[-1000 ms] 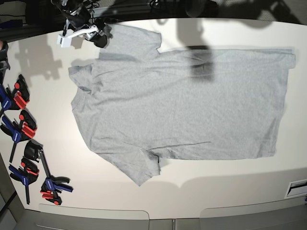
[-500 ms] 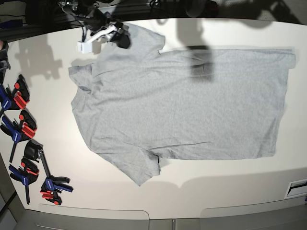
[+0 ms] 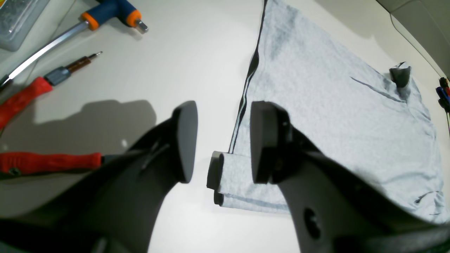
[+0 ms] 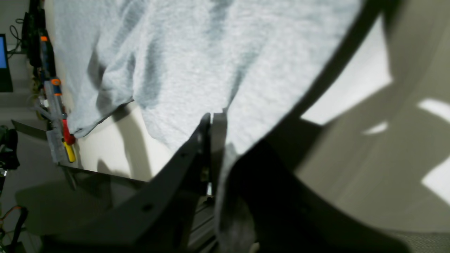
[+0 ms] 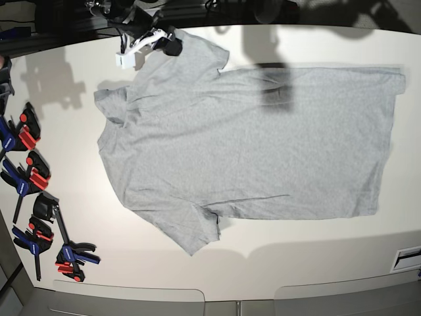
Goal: Fold the T-shirt properly
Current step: 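Grasp the sleeve with the right gripper and fold it onto the shirt body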
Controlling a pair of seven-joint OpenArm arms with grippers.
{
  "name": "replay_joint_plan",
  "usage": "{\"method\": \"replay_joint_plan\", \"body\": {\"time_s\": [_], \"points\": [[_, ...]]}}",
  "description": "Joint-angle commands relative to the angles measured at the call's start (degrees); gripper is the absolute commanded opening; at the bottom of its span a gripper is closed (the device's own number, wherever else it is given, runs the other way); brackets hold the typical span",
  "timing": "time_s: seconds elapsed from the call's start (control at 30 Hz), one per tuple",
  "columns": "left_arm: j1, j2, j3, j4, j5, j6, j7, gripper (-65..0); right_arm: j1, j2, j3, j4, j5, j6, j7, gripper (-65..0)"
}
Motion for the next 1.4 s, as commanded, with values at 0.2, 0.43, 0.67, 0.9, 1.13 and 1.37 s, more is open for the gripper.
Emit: {"method": "replay_joint_plan", "body": {"time_s": [0.2,0.43,0.67,0.9,1.13,1.37], "points": [[0.0,-1.8,-0.6,0.8,-1.6,-0.5,-1.3,-41.8,9.2,0.2,-2.7,0.8,4.2,3.0,0.3,-65.0],[0.0,-1.8,-0.6,0.8,-1.5,-0.5,-1.3,-41.8,18.5,0.1,-11.6,0.7,-3.5,3.0,2.9,-65.0],[0.0,-1.8,-0.6,0.8,-1.5,-0.5,-1.3,-41.8,22.4,0.1,-18.6,0.7,-19.7,1.9,12.4,-65.0],[0.0,-1.8,-0.6,0.8,-1.6,-0.5,-1.3,-41.8,24.5,0.0,-18.9,0.7,-23.3,0.2,15.0,-65.0],[0.0,-1.8,-0.6,0.8,-1.6,-0.5,-1.3,-41.8,24.9,0.0,-18.9,0.7,-23.3,-2.0,19.7,-65.0],[0.0,-1.8,-0.6,0.8,-1.5,-0.5,-1.3,-41.8,25.9,-0.2,-19.0,0.7,-23.3,-2.3,20.5,-65.0]]}}
